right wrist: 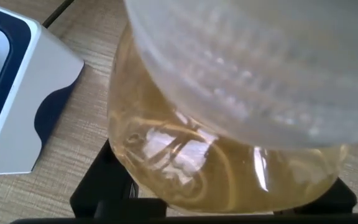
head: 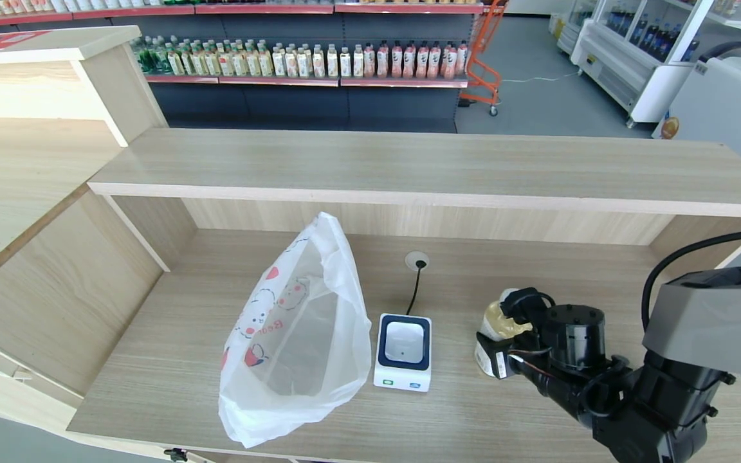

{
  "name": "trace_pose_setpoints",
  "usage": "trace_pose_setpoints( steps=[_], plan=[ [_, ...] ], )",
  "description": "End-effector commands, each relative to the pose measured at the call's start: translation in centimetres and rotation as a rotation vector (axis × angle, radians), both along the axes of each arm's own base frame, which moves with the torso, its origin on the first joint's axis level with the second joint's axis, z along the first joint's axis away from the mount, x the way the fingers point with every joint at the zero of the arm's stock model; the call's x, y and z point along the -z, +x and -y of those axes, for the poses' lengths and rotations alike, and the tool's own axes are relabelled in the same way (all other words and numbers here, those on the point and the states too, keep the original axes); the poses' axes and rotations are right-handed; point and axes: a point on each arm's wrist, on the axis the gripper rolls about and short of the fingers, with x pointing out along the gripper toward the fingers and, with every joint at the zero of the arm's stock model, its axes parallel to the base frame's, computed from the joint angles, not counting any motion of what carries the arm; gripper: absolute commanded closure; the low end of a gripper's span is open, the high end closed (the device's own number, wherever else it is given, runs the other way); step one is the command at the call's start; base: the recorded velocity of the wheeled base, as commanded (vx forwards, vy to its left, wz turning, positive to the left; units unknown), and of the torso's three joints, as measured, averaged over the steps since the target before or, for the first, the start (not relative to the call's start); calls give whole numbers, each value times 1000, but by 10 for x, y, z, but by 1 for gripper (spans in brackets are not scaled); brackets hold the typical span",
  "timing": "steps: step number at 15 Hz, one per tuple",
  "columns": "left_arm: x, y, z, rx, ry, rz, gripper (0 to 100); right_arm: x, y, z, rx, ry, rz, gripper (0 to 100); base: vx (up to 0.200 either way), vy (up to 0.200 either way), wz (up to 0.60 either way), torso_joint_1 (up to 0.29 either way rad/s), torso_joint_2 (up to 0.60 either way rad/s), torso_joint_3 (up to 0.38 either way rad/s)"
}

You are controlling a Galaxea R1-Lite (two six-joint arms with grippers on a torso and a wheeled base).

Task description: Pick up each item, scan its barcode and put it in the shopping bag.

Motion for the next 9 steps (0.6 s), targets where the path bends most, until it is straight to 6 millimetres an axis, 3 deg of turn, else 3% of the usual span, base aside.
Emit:
trace_pose_setpoints(
  steps=[1, 2, 3, 4, 5, 6, 8, 9],
  plan=[
    [0, 0, 0, 0, 0, 0, 0, 0, 0, 0, 0, 3, 5, 100, 0, 0, 0, 0, 0, 0],
    [0, 0, 0, 0, 0, 0, 0, -6, 2, 0, 4, 15, 28, 100, 0, 0, 0, 0, 0, 0],
    [0, 0, 0, 0, 0, 0, 0, -36, 8, 8, 32, 66, 115, 100, 0, 0, 0, 0, 0, 0],
    [0, 0, 0, 0, 0, 0, 0, -49, 8, 13, 39, 91, 129, 100, 0, 0, 0, 0, 0, 0],
    [0, 0, 0, 0, 0, 0, 0, -87, -4, 32, -15, 176, 92, 100, 0, 0, 0, 0, 0, 0],
    [0, 0, 0, 0, 0, 0, 0, -103, -13, 48, -36, 194, 53, 100, 0, 0, 0, 0, 0, 0],
    [0, 0, 0, 0, 0, 0, 0, -124, -38, 72, -139, 242, 15, 100, 0, 0, 0, 0, 0, 0],
    [0, 0, 0, 0, 0, 0, 0, -124, -46, 79, -197, 246, 13, 100, 0, 0, 0, 0, 0, 0]
  ],
)
